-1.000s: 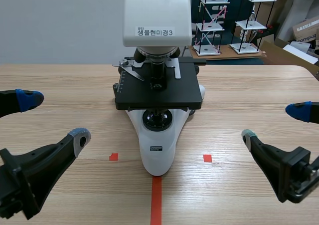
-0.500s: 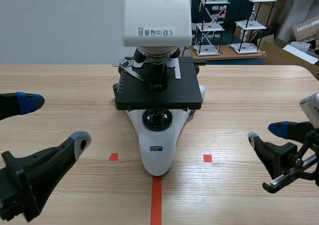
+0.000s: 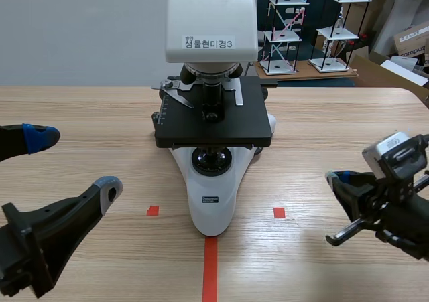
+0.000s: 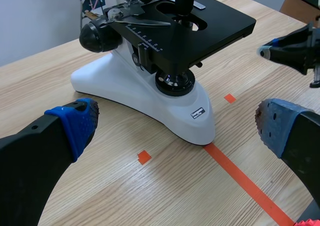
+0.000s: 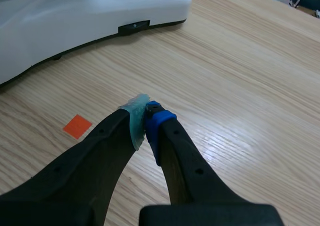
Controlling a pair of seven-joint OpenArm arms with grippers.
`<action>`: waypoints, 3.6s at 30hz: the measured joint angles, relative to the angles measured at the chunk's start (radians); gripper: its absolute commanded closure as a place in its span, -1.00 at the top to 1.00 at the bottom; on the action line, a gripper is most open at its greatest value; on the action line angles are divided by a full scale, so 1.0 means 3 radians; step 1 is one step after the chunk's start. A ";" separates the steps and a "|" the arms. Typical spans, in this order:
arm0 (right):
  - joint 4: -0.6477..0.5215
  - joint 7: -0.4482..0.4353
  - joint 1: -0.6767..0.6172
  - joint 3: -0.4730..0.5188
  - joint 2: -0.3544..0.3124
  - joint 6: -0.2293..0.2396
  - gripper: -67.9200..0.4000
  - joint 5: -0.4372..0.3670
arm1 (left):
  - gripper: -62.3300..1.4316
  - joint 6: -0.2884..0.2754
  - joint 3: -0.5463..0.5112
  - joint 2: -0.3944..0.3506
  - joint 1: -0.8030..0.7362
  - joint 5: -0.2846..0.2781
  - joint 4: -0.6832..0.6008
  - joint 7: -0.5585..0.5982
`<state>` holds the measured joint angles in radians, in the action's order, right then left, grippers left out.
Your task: Point at the stage knob
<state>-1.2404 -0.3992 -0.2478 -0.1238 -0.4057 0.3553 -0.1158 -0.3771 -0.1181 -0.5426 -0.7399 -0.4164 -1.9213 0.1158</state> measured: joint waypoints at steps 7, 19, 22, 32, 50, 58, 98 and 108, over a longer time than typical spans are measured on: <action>0.0546 -0.0688 0.0262 -0.0125 0.0066 0.0009 -0.97 0.0298 | 1.00 0.0000 0.0000 0.0000 0.0000 0.0000 0.0000 0.0000; 0.0589 -0.0843 0.0848 -0.0401 0.0153 -0.0067 -0.99 0.0351 | 1.00 0.0000 0.0000 0.0000 0.0000 -0.0001 0.0000 0.0000; 0.0589 -0.0855 0.0908 -0.0423 0.0163 -0.0069 -0.99 0.0350 | 1.00 0.0000 0.0000 0.0000 0.0000 -0.0001 0.0000 0.0000; 0.0647 -0.0949 0.0917 -0.0422 0.0285 -0.0065 -0.99 0.0496 | 1.00 0.0000 0.0000 0.0000 0.0000 -0.0001 0.0000 0.0000; 0.0674 -0.0950 0.0917 -0.0422 0.0291 -0.0066 -0.99 0.0504 | 1.00 0.0000 0.0000 0.0000 0.0000 -0.0001 0.0000 0.0000; 0.0674 -0.0950 0.0917 -0.0422 0.0291 -0.0066 -0.99 0.0504 | 1.00 0.0000 0.0000 0.0000 0.0000 -0.0001 0.0000 0.0000; 0.0674 -0.0896 0.0917 -0.0422 0.0291 -0.0066 -0.98 0.0504 | 1.00 0.0000 0.0000 0.0000 0.0000 -0.0001 0.0000 0.0000; 0.0674 -0.0896 0.0917 -0.0422 0.0291 -0.0066 -0.98 0.0504 | 1.00 0.0000 0.0000 0.0000 0.0000 -0.0001 0.0000 0.0000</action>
<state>-1.0382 -0.6682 0.0273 -0.2504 -0.3183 0.3355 0.0353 -0.3771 -0.1181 -0.5426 -0.7399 -0.4168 -1.9213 0.1158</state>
